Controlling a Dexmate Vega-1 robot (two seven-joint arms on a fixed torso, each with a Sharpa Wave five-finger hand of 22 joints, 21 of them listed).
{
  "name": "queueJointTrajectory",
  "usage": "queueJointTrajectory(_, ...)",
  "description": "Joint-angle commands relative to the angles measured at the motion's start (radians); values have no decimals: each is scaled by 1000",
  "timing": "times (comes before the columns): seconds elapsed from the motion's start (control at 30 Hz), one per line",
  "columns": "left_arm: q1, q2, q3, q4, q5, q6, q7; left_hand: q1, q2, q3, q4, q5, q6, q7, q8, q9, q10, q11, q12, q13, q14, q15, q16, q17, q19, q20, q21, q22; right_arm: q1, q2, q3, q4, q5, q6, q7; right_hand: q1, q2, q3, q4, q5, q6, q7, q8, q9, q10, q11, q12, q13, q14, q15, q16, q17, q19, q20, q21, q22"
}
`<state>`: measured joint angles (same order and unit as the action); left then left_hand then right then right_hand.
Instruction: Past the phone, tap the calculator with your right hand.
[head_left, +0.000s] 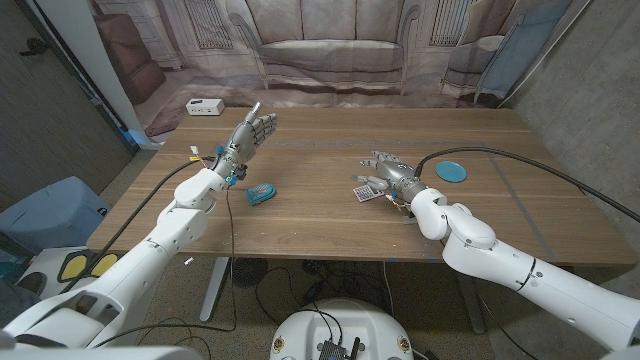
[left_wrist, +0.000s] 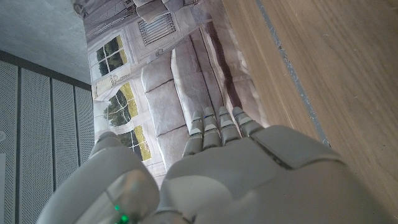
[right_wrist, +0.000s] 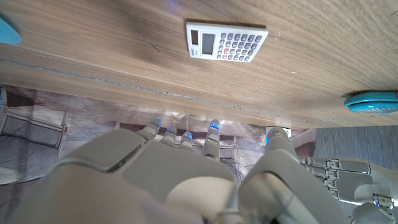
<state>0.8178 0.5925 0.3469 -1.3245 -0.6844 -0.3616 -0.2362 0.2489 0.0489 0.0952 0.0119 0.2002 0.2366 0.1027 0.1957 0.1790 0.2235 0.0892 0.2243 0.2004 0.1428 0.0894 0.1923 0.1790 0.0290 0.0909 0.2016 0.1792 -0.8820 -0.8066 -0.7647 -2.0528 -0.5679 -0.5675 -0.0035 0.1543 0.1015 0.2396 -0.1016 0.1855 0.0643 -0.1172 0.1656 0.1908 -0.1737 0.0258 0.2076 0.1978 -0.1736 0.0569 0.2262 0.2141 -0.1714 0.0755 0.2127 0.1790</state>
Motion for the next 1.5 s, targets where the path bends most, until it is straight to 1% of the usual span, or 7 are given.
queueJointTrajectory(0.03,-4,1,3,8,-2,6,-10,1,5,4,-6,-3,11,-4,-1,3,8,-5,-2,2,11,2,0,2,-1,8,-3,2,-44,7,48,20,53,84,-94,-2,-11,-2,-5,-3,-107,15,-4,0,4,17,11,4,-153,6,8,0,-128,11,9,2)
queueJointTrajectory(0.2,-5,0,4,11,-4,5,-16,0,6,3,-6,-3,16,-5,1,4,13,-2,-1,2,12,2,1,2,-1,9,-2,2,-47,11,57,16,64,83,-96,-12,-19,-8,-3,-3,-187,40,-3,0,11,30,11,4,-147,9,7,1,-118,16,8,2)
queueJointTrajectory(0.73,-6,-6,0,17,-5,-15,-21,0,7,3,-8,-3,16,0,-1,4,9,-1,-3,2,12,2,-1,2,9,-1,1,2,-43,14,62,5,68,68,-97,-28,-28,-16,3,-3,-168,60,21,0,5,38,7,5,-149,12,4,3,-103,12,10,2)
queueJointTrajectory(0.83,-7,-9,0,20,-6,-18,-22,0,7,3,-8,-3,15,1,-1,4,7,2,-4,2,12,3,-1,2,9,-2,1,2,-48,13,77,10,99,97,-104,-29,-30,-16,0,-1,-157,70,28,0,-4,51,3,4,-128,10,6,1,-35,-57,29,2)
queueJointTrajectory(0.9,-9,-11,0,22,-9,-20,-25,0,7,2,-9,-3,14,2,-2,4,7,1,-4,2,12,3,-1,2,8,-4,0,2,-48,13,82,17,109,116,-113,-24,-30,-14,-4,0,-148,77,32,-1,1,54,5,4,-106,6,10,0,8,-82,40,0)
queueJointTrajectory(1.13,-11,-13,0,28,-9,-22,-27,1,7,2,-9,-3,13,3,-2,4,8,3,-4,2,11,3,-2,2,8,-4,0,2,-59,14,103,17,129,149,-148,-14,-32,-11,-13,0,-123,82,39,-1,27,62,13,4,-73,-11,15,-3,75,-93,54,-2)
queueJointTrajectory(1.5,-15,-17,0,33,-13,-25,-35,1,8,2,-11,-3,14,5,-2,4,8,5,-4,2,10,5,-2,2,11,-15,0,1,-96,27,166,51,229,277,-231,10,-42,-6,-31,0,-59,129,50,-2,98,63,31,1,1,-30,23,-9,199,-106,73,-7)
